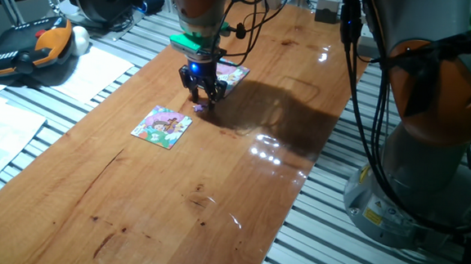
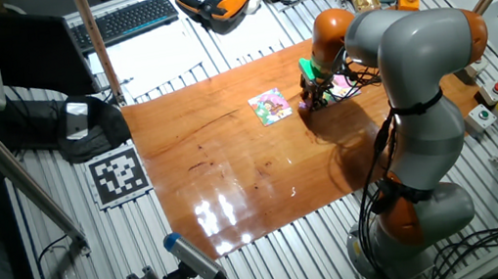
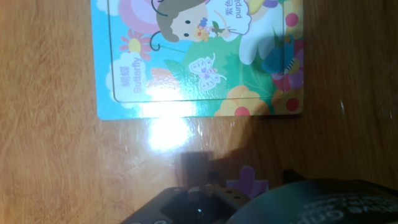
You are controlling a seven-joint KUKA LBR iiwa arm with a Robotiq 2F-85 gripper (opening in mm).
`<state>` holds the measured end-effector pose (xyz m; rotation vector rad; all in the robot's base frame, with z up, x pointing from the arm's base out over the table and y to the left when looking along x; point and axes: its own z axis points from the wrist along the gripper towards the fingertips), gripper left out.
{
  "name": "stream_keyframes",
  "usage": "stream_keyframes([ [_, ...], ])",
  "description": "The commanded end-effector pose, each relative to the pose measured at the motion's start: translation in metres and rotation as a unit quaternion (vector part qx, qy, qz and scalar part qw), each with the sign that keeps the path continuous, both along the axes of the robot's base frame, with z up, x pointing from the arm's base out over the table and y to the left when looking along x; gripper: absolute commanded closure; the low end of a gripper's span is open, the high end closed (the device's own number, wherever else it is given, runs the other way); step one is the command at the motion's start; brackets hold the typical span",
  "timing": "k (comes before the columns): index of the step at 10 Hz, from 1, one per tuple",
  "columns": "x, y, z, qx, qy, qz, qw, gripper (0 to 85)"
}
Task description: Assemble one piece of a puzzle
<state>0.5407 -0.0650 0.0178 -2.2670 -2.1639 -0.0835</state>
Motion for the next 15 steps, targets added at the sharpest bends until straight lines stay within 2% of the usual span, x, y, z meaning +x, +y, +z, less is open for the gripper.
stream_keyframes([
  [1,0.0,0.0,0.0,0.0,0.0,0.0,1.0,34.0],
  [10,0.0,0.0,0.0,-0.002,-0.002,0.003,1.0,34.0],
  [11,-0.0001,0.0001,0.0,-0.002,-0.002,0.005,1.0,51.0],
  [15,-0.0001,0.0,-0.0001,-0.002,-0.002,0.01,0.9999,51.0],
])
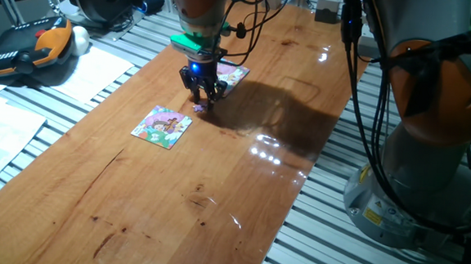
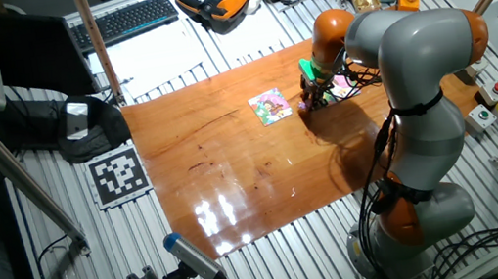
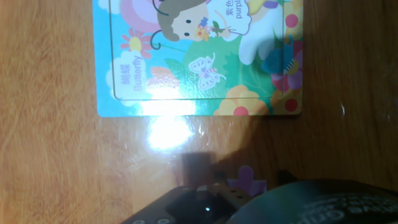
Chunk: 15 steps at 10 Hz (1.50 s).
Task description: Assemble one piece of a puzzle
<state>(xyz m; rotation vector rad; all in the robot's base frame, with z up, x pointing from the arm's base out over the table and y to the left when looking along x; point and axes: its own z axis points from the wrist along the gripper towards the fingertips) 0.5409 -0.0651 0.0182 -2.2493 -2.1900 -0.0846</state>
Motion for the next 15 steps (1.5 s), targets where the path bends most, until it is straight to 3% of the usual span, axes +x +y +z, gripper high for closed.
stream_keyframes([
  [1,-0.0003,0.0,-0.0005,0.0,0.0,0.002,1.0,51.0],
  [2,-0.0004,0.0001,-0.0007,0.0,0.0,0.003,1.0,51.0],
  [4,-0.001,-0.0001,-0.0013,0.002,-0.002,0.007,1.0,85.0],
  [15,0.0029,0.0,0.0053,-0.002,0.002,0.011,0.9999,85.0],
])
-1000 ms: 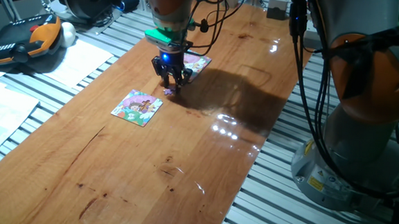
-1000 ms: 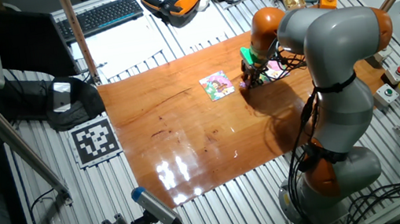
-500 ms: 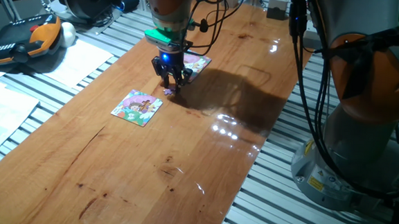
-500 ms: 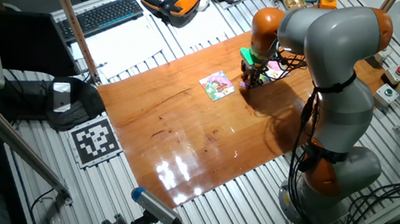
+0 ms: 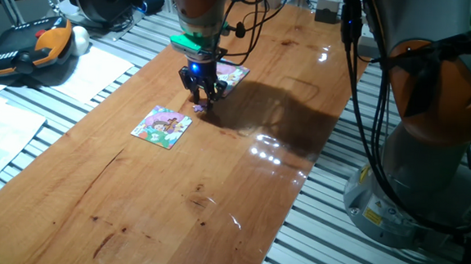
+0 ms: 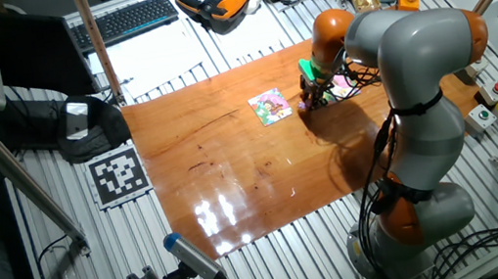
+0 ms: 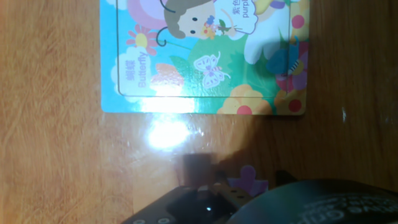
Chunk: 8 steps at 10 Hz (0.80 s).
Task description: Assemble one piece of a puzzle
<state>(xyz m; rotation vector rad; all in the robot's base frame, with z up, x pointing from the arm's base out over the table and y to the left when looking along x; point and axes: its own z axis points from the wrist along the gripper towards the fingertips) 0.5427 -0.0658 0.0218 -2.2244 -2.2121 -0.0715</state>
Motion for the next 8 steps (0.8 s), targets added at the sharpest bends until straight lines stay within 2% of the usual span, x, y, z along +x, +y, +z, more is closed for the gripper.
stream_keyframes([
  [1,0.0014,0.0008,0.0022,0.0,-0.001,0.001,1.0,85.0],
  [6,0.0019,0.001,0.0027,0.001,-0.001,0.001,1.0,85.0],
  [8,0.0042,0.0018,0.0084,0.0,0.001,0.007,1.0,85.0],
])
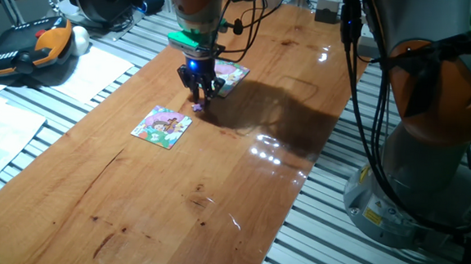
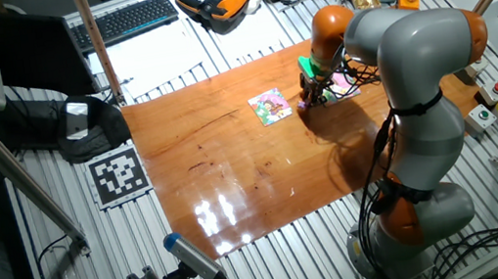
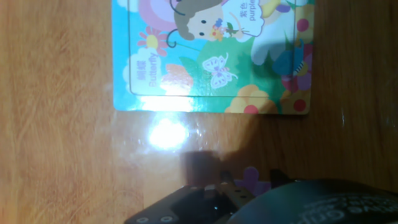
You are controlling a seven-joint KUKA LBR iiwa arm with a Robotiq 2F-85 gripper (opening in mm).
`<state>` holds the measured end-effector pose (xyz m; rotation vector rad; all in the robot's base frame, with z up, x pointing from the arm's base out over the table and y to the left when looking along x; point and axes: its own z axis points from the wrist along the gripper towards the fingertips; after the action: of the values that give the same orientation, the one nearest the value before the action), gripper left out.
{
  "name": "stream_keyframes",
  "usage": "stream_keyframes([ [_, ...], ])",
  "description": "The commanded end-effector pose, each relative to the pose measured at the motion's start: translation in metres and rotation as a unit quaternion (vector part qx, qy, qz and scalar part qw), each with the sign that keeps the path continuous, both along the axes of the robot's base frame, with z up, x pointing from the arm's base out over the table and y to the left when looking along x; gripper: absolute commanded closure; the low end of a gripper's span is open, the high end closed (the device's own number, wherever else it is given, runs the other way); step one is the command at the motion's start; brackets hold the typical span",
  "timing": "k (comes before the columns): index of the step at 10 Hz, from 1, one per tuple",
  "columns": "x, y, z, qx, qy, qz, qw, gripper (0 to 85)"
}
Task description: Assemble one piece of a puzzle
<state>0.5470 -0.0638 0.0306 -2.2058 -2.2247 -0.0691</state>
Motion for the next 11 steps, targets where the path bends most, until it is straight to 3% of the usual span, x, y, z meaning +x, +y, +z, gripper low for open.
stream_keyframes([
  [1,0.0007,0.0003,0.0016,0.002,0.0,0.001,1.0,85.0],
  [7,0.0045,0.0035,0.0066,0.027,-0.005,0.029,0.9992,85.0],
  [11,0.006,0.007,0.0111,0.026,-0.008,0.071,0.9971,85.0],
])
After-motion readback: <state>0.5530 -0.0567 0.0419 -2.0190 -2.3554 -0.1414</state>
